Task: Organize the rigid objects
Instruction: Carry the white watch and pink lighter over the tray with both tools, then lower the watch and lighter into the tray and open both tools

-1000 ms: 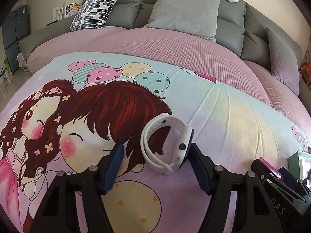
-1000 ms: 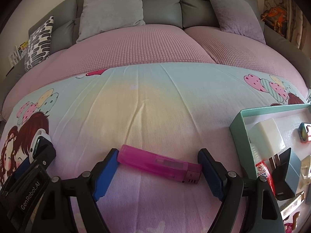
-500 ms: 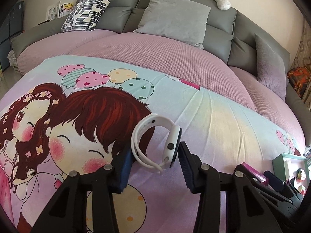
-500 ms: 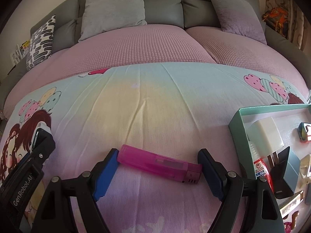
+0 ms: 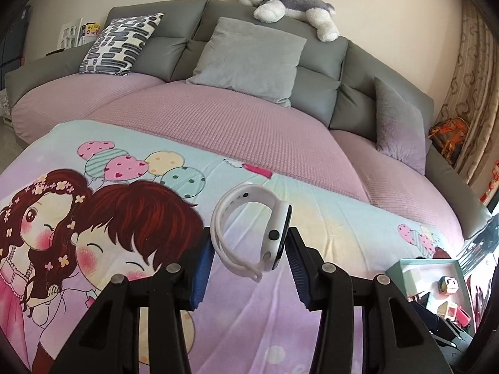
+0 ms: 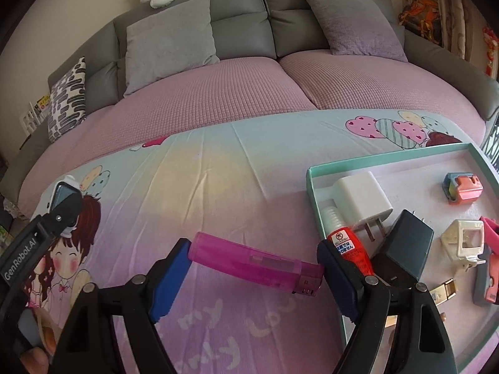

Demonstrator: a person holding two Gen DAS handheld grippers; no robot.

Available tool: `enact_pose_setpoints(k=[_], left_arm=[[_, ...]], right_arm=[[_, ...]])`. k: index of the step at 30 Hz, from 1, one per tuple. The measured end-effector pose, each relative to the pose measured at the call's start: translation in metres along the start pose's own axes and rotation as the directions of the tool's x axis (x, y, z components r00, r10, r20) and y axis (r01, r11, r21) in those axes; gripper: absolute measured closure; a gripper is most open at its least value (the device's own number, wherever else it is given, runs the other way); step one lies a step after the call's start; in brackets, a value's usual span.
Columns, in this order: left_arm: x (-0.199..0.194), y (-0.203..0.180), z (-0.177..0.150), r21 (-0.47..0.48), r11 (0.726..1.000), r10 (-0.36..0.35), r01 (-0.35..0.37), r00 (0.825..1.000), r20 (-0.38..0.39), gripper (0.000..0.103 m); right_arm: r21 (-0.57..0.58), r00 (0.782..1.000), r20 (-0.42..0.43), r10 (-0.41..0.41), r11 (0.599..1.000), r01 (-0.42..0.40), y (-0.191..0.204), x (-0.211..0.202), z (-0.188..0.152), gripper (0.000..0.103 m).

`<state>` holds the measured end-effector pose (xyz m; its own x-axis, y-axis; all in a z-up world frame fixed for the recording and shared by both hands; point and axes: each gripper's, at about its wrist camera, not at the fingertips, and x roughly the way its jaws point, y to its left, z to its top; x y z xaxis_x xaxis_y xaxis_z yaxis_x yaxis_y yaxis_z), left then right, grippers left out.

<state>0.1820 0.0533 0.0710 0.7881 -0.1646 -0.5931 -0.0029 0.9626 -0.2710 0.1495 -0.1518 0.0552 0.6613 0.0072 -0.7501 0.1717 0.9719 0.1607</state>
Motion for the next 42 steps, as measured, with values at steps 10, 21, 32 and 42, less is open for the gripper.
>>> enact_pose_setpoints(k=[10,21,32,42], left_arm=[[-0.043,-0.06,0.009,0.136,0.991,-0.017,0.017,1.0,0.0,0.055],[-0.063,-0.135,-0.029,0.233,0.968,-0.08,0.097,0.994,-0.08,0.055],[-0.045,-0.216,-0.078,0.388,0.898,-0.125,0.208,0.966,-0.227,0.055],[-0.025,-0.223,-0.096,0.333,0.911,-0.13,0.244,0.935,-0.33,0.054]], right_arm=[[0.057,0.994,0.081,-0.072,0.996,0.067,-0.048,-0.072,-0.008,0.019],[0.124,0.974,0.065,-0.218,0.97,0.209,-0.125,-0.101,-0.024,0.019],[0.16,0.954,-0.009,-0.299,0.941,0.297,-0.18,-0.09,-0.034,0.019],[0.15,0.956,-0.037,-0.291,0.944,0.294,-0.19,-0.081,-0.035,0.019]])
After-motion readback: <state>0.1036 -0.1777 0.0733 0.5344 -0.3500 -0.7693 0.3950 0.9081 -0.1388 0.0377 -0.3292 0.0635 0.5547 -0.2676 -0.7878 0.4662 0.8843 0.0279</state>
